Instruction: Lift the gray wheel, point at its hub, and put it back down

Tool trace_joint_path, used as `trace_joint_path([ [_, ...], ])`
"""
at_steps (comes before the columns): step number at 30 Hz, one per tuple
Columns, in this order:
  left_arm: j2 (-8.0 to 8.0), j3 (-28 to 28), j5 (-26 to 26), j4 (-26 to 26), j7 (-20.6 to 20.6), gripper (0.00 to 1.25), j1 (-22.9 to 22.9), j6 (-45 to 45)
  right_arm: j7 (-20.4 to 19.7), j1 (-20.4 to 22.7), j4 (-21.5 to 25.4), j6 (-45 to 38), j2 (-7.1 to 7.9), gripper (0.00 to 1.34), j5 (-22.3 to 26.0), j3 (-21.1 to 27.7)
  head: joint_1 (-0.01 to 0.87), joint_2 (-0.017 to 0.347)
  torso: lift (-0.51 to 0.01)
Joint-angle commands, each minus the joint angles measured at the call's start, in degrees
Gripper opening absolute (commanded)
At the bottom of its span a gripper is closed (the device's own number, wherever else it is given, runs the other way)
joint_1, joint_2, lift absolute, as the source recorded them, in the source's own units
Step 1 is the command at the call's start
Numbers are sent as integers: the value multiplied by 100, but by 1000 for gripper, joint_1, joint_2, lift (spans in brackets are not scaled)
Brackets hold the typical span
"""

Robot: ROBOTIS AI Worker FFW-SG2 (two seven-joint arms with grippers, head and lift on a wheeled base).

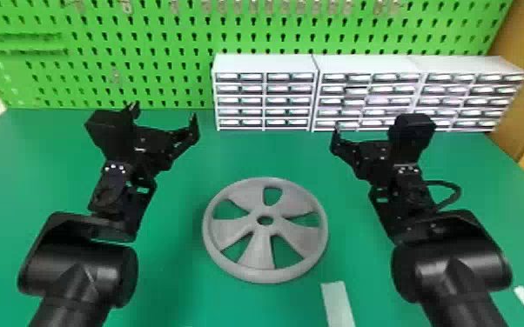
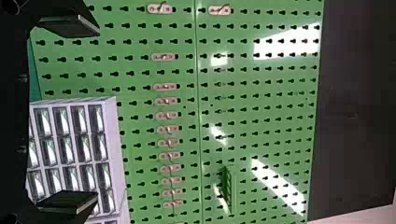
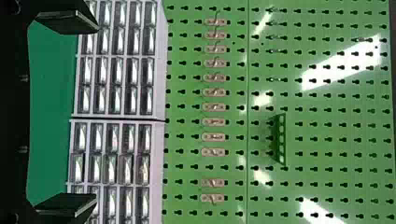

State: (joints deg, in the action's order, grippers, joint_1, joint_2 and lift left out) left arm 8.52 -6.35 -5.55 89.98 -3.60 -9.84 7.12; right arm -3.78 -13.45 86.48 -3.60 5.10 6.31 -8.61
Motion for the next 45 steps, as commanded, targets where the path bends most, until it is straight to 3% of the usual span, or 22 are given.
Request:
trace_joint_path([
  [1,-8,19,10,-7,0,1181,9,9,0,0,0,0,0,1298,2,0,692,48,-88],
  [21,-44,-51,-43,99,150,1151,53,18,0,9,0,-18,9,1298,28,-17,692,48,-88],
  [45,-79,90,1,125,0,1143,53,53,0,0,-9,-18,9,1298,37,-61,692,48,-88],
])
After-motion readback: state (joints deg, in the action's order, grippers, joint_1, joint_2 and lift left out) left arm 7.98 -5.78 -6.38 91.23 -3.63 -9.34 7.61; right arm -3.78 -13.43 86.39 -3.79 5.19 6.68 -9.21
